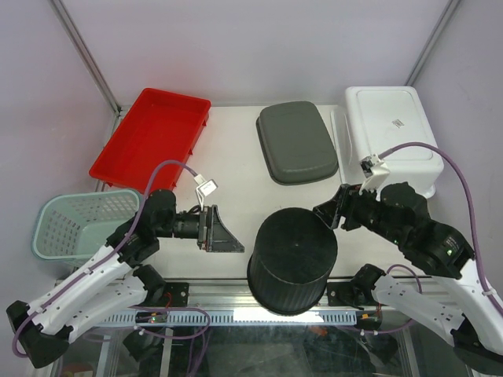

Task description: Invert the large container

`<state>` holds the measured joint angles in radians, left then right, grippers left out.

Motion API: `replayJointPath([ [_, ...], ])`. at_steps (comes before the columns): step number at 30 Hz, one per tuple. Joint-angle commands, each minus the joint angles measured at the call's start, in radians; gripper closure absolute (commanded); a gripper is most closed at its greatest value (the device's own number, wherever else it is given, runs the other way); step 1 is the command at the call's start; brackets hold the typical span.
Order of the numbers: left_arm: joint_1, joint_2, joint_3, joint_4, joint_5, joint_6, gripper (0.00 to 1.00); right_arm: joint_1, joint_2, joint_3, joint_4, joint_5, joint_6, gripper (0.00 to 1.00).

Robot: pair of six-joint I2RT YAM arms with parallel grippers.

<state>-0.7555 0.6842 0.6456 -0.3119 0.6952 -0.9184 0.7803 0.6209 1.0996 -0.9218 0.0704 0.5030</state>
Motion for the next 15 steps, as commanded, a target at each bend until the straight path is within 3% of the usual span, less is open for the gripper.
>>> replayJointPath([
  [1,-0.042,-0.04,0.003,0.005,0.12,0.088,0.05,-0.001,0.033,0.032,-0.057,-0.015,-0.067,0.39],
  [7,-0.192,-0.039,-0.02,0.058,0.083,0.077,0.05,-0.002,0.073,-0.008,-0.067,0.006,-0.073,0.42],
  [12,-0.343,0.036,-0.092,0.281,0.028,0.018,0.05,-0.003,0.062,-0.007,-0.071,0.075,-0.055,0.49],
  [15,-0.356,0.063,-0.128,0.411,0.001,-0.028,0.05,-0.003,0.047,-0.001,-0.072,0.081,-0.052,0.53],
])
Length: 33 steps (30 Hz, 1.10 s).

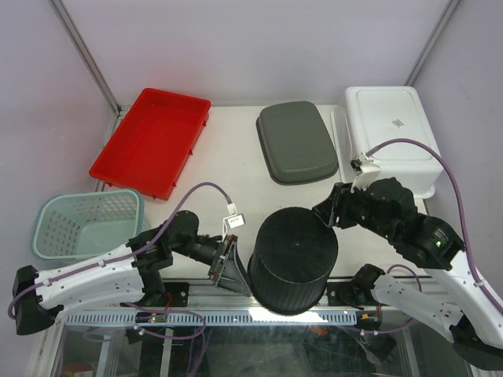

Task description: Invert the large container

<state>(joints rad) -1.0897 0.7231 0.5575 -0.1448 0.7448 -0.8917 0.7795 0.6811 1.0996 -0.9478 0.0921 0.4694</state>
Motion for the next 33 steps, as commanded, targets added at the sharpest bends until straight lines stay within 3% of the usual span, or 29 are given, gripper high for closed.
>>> replayJointPath([
  [1,-0.022,0.026,-0.058,0.299,-0.05,-0.073,0.05,-0.002,-0.019,-0.002,-0.043,0.057,-0.018,0.55],
  [6,-0.022,0.067,-0.142,0.548,-0.076,-0.173,0.05,-0.001,-0.04,-0.027,-0.037,0.043,-0.007,0.64],
  [11,-0.022,0.152,-0.164,0.675,-0.125,-0.207,0.05,-0.001,-0.055,-0.045,-0.045,0.061,0.016,0.68],
  [19,-0.007,0.301,-0.071,0.678,-0.259,-0.125,0.04,-0.001,-0.092,-0.024,-0.067,0.138,0.049,0.72],
  [28,0.152,0.479,0.02,0.671,-0.176,-0.063,0.04,-0.001,-0.128,-0.017,-0.075,0.133,0.066,0.75],
  [33,0.166,0.62,0.135,0.669,-0.139,-0.023,0.04,-0.002,-0.132,0.007,-0.133,0.182,0.09,0.78],
])
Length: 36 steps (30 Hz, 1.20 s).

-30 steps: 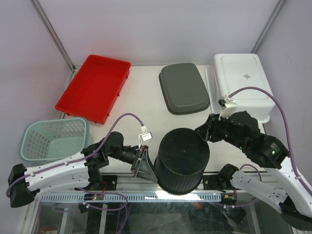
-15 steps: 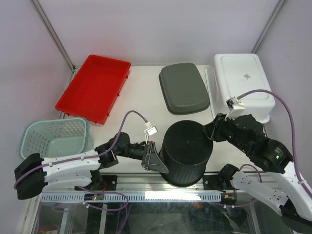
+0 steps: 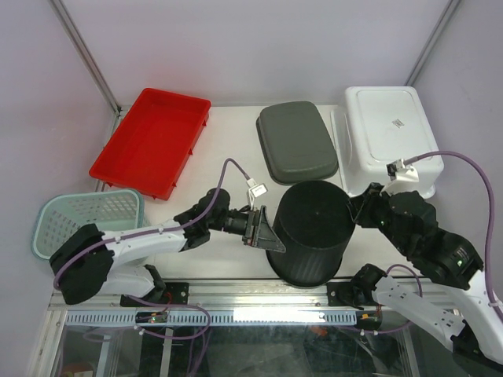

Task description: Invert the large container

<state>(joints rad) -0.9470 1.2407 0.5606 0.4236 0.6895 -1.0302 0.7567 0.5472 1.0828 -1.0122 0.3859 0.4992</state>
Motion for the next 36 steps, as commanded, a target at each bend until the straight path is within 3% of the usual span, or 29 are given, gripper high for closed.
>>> replayJointPath([
  [1,0.023,0.136,0.157,0.113,-0.07,0.116,0.04,0.022,-0.004,0.029,-0.085,-0.094,0.07,0.78],
  [8,0.004,0.399,0.344,0.173,0.003,0.116,0.05,0.021,-0.044,0.085,-0.226,0.063,0.158,0.79],
  [13,-0.034,0.51,0.476,0.171,0.051,0.116,0.06,0.02,-0.083,0.155,-0.277,0.117,0.181,0.72],
  [19,-0.033,0.446,0.503,0.029,0.01,0.206,0.05,0.02,-0.033,0.214,-0.331,0.161,0.169,0.41],
  [24,-0.033,0.385,0.472,-0.057,-0.034,0.247,0.04,0.021,0.005,0.256,-0.329,0.222,0.15,0.26],
  [36,-0.016,0.35,0.434,-0.087,-0.062,0.247,0.03,0.02,-0.008,0.422,-0.466,0.414,0.219,0.16],
])
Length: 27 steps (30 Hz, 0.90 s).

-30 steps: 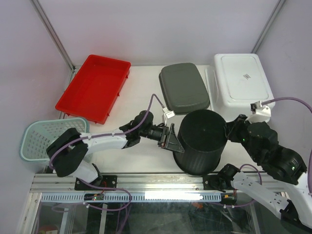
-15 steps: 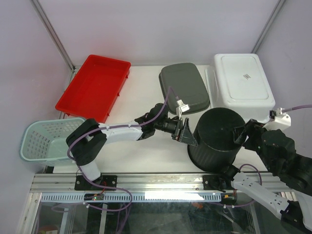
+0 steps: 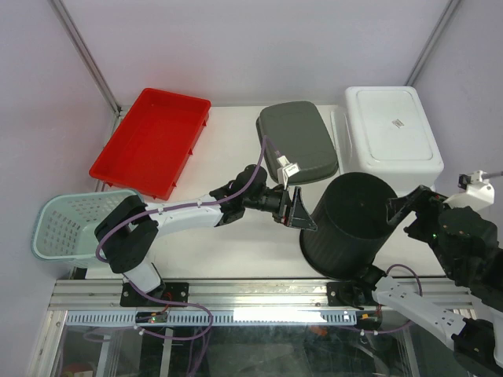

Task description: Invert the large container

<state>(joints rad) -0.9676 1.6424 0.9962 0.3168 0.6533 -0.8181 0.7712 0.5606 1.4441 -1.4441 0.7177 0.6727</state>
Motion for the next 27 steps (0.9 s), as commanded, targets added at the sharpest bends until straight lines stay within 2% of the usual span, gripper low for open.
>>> replayJointPath([
  [1,0.006,-0.051,0.0,0.017,-0.027,0.034,0.03,0.005,-0.032,0.065,-0.017,0.066,0.029,0.16],
  [6,0.005,-0.009,0.031,0.049,-0.019,-0.001,0.03,0.006,-0.068,0.034,0.181,-0.106,-0.082,0.16],
  [10,-0.013,0.086,0.127,0.077,-0.018,-0.017,0.04,0.005,-0.017,0.011,0.293,-0.207,-0.128,0.16],
  [15,-0.056,0.267,0.325,0.085,0.009,-0.023,0.04,0.005,0.075,0.065,0.299,-0.241,-0.136,0.16],
  [20,-0.113,0.442,0.517,0.091,0.066,-0.061,0.06,0.006,0.036,0.079,0.348,-0.218,-0.13,0.16],
  [23,-0.112,0.42,0.51,0.107,0.082,-0.059,0.06,0.006,0.01,0.078,0.354,-0.2,-0.114,0.16],
  [27,-0.085,0.267,0.386,0.002,0.036,0.032,0.03,0.006,0.005,0.082,0.351,-0.205,-0.112,0.16],
])
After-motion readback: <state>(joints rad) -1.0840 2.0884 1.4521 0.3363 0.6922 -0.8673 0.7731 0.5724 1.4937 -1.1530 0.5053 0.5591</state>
